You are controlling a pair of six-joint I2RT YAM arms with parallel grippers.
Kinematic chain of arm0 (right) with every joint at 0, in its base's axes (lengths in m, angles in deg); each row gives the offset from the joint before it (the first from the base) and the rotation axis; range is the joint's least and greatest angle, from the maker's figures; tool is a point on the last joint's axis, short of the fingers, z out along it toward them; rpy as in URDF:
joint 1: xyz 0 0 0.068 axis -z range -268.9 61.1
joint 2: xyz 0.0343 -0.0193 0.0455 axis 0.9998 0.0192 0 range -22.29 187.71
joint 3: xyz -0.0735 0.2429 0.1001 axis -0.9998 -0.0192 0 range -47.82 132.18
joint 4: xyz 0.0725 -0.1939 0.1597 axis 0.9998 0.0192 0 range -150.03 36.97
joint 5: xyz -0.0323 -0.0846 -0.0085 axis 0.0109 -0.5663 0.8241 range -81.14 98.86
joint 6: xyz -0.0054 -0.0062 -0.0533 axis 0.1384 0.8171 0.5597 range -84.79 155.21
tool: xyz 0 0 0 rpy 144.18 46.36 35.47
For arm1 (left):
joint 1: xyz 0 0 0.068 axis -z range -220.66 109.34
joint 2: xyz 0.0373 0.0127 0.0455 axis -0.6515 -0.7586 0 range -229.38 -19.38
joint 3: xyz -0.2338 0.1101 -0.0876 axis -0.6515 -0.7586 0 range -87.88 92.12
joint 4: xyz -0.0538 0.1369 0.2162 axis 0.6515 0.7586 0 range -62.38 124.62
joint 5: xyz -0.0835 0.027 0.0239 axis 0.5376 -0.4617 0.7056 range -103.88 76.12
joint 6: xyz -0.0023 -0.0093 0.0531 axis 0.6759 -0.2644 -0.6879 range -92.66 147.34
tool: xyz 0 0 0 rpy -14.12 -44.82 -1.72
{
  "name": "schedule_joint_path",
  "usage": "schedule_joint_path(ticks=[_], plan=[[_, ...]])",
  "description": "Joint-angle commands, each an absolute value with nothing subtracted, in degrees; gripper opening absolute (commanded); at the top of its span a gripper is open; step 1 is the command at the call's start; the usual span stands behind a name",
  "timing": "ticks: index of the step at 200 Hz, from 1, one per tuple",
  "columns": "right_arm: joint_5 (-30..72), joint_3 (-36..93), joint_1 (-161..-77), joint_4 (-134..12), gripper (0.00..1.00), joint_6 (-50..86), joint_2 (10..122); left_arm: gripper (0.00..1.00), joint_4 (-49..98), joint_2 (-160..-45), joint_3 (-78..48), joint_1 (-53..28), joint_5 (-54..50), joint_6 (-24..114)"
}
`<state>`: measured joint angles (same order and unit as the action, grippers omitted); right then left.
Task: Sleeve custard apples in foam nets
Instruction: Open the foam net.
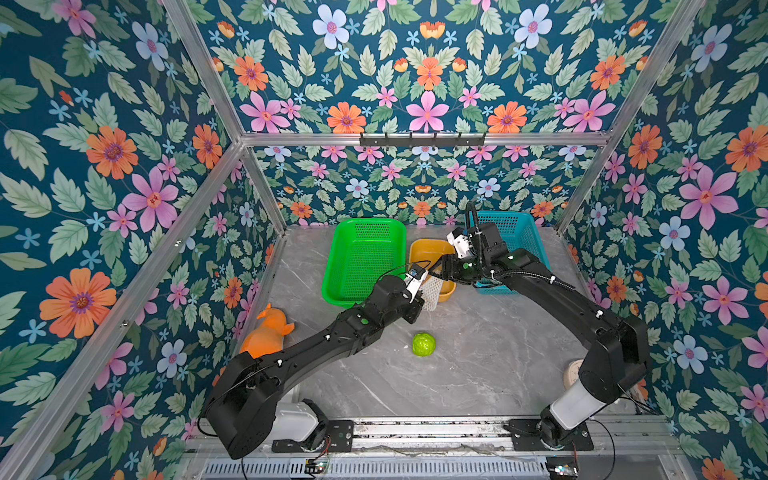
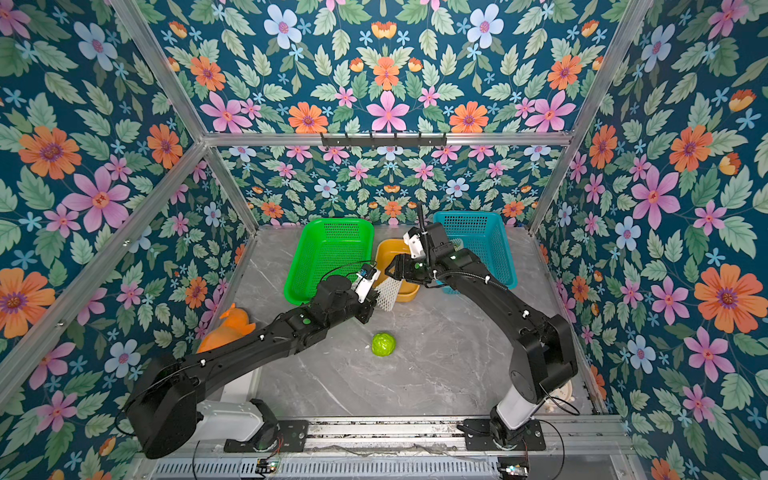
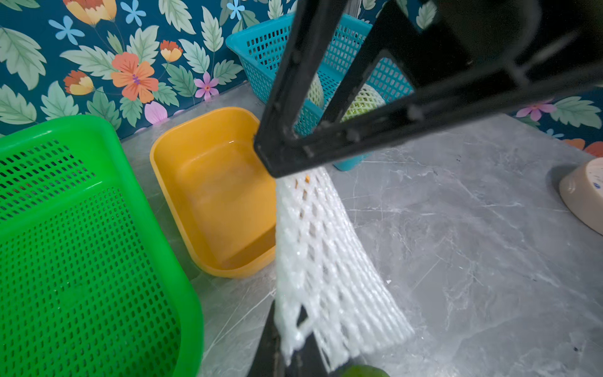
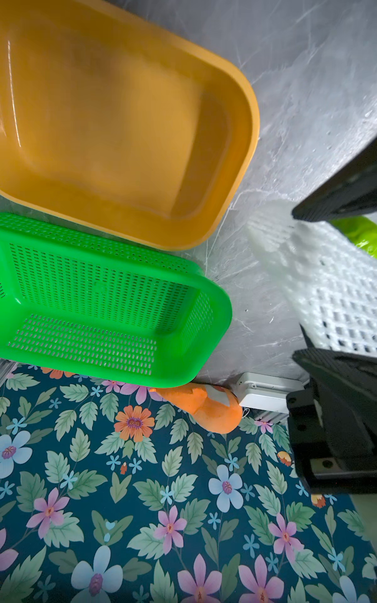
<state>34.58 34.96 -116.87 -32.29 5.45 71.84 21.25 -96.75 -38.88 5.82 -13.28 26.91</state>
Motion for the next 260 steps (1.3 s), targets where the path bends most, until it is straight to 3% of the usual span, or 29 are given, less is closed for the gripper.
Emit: schedule_joint_path(ticks=[1, 31, 42, 70, 88, 101, 144, 152, 167, 189, 203, 221, 260], plan=[[34.0, 35.5, -116.8, -30.9, 0.61, 4.7, 72.2, 0.0, 20.3, -97.0, -38.5, 6.9, -16.7, 24.4], [32.4, 34.9, -116.5, -28.9, 0.59, 4.8, 74.8, 0.0, 19.5, -96.5, -38.8, 7.6, -17.3, 24.5], [32.8, 34.5, -116.4, -29.4, 0.54, 4.5, 75.0, 0.0, 19.3, -96.4, -39.0, 7.8, -17.4, 24.4], [32.8, 34.4, -116.2, -30.2, 0.2, 4.3, 74.8, 0.0, 19.6, -96.5, -38.8, 7.9, -18.1, 24.3], [32.3, 34.1, -116.1, -30.3, 0.07, 4.3, 74.0, 0.01, 19.5, -96.7, -39.0, 7.9, -18.8, 24.7], [32.2, 33.9, -115.8, -30.2, 0.06, 4.3, 73.3, 0.08, 19.6, -97.1, -38.9, 7.9, -19.0, 25.2], [31.8, 32.1, -115.0, -29.9, 0.0, 4.1, 70.1, 0.06, 19.5, -97.2, -39.5, 7.9, -18.4, 26.4], [31.8, 31.8, -115.0, -30.1, 0.0, 4.1, 69.8, 0.11, 19.7, -97.1, -39.5, 8.0, -18.7, 26.5], [31.7, 31.3, -114.9, -30.3, 0.0, 3.9, 69.2, 0.3, 20.4, -97.3, -39.3, 7.9, -19.0, 26.6], [31.6, 30.9, -114.7, -30.6, 0.0, 3.7, 68.5, 0.28, 20.3, -96.9, -39.9, 7.9, -18.5, 27.1], [31.4, 30.7, -114.5, -30.9, 0.0, 3.6, 68.3, 0.5, 20.5, -97.0, -40.0, 7.9, -19.2, 27.7], [31.0, 30.5, -114.2, -30.8, 0.0, 3.7, 68.2, 0.69, 21.4, -97.0, -40.0, 7.9, -19.8, 28.4], [27.0, 29.5, -113.7, -30.1, 0.0, 4.9, 67.3, 0.69, 22.8, -95.2, -42.3, 7.9, -20.6, 30.5]])
